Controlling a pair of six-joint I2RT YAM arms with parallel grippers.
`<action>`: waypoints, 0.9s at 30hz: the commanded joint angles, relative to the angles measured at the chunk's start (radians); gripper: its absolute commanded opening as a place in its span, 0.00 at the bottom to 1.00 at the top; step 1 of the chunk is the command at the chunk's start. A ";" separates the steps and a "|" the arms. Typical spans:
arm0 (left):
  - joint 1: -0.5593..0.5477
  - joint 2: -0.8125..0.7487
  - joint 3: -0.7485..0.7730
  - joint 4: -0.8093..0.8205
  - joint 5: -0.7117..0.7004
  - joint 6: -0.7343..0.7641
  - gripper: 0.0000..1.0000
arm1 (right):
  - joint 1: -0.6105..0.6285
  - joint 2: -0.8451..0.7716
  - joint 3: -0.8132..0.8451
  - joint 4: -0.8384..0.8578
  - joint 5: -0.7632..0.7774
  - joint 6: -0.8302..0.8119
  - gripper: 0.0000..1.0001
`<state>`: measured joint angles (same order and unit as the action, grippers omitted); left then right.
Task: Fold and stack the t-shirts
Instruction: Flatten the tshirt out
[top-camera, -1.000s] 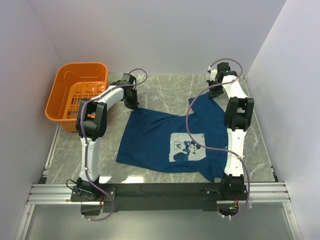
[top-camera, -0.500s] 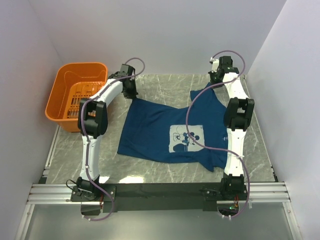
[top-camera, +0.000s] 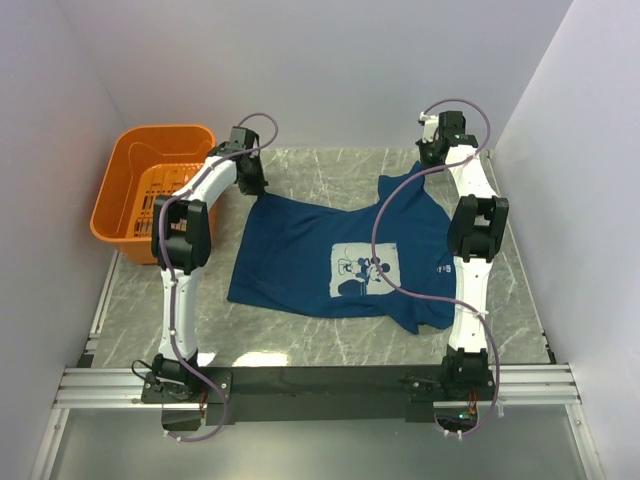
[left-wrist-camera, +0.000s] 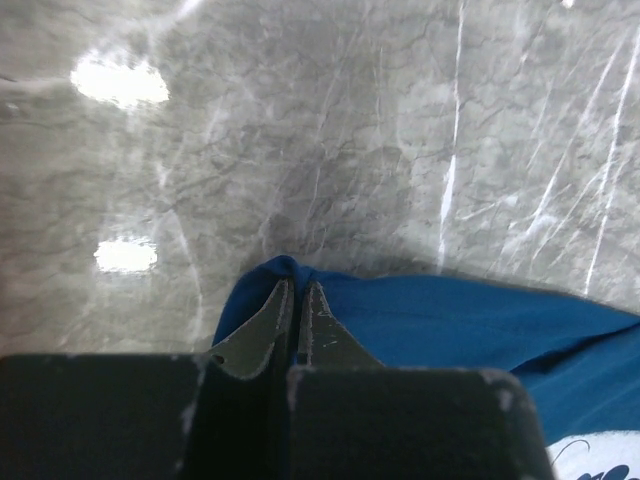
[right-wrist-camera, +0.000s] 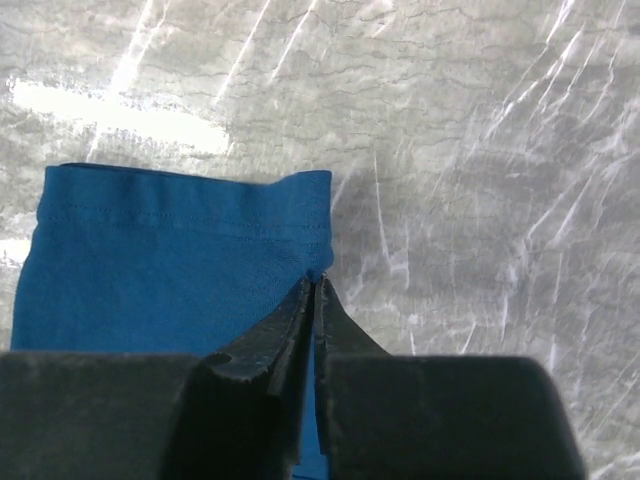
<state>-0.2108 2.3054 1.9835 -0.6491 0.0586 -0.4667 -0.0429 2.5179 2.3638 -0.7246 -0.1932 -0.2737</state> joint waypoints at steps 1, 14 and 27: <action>0.001 0.025 -0.008 0.025 0.046 -0.013 0.00 | 0.015 -0.013 0.049 0.031 0.014 -0.025 0.19; 0.001 0.029 -0.005 0.031 0.064 -0.010 0.00 | 0.018 0.015 0.103 0.091 0.061 -0.025 0.64; -0.002 -0.003 -0.057 0.055 0.090 -0.009 0.00 | 0.038 0.045 0.118 -0.005 0.152 -0.027 0.60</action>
<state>-0.2108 2.3348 1.9381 -0.6170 0.1204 -0.4690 -0.0105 2.5271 2.4462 -0.6865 -0.0734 -0.3080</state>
